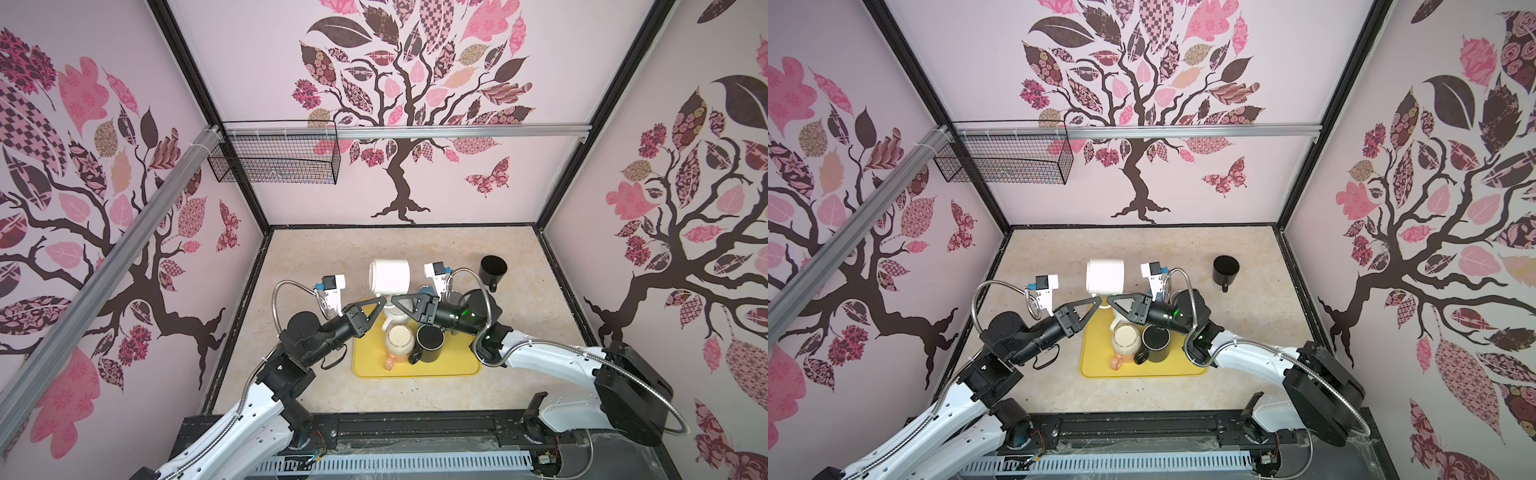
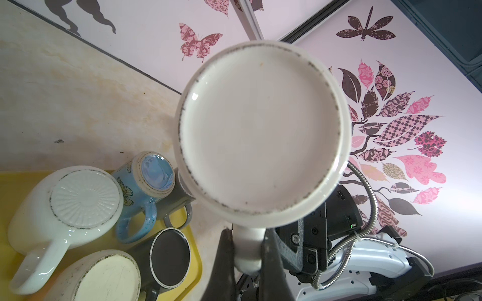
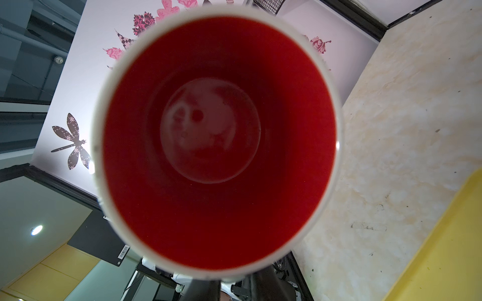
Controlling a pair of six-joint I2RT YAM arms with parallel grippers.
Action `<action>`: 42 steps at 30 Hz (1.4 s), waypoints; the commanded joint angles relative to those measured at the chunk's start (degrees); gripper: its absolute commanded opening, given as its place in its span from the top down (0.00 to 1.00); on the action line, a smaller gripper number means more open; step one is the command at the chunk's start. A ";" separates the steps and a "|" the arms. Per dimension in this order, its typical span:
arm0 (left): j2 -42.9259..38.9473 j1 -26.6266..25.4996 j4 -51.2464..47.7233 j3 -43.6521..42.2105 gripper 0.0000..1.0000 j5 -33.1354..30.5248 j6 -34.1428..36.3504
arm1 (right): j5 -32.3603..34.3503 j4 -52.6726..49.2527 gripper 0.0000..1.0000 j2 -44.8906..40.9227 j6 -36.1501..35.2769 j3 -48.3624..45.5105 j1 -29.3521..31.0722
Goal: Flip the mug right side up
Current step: 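Grasp the white mug's rim with right gripper while left gripper holds it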
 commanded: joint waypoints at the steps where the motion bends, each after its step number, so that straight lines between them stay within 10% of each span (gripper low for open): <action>1: 0.84 0.08 4.96 0.40 1.00 0.63 0.91 | -0.73 4.41 1.00 -3.13 -0.35 0.91 -0.30; 16: 0.98 -0.03 7.28 -1.49 1.00 3.47 -0.15 | 3.75 7.49 0.68 -0.94 0.37 3.30 -0.31; 38: 1.00 -0.01 8.33 -3.34 1.00 6.35 -0.85 | 4.71 10.38 0.69 5.92 3.42 8.50 -0.38; 42: 0.77 -0.06 8.19 -3.90 1.00 6.77 -0.48 | 5.62 9.02 0.87 5.54 2.50 8.72 -0.40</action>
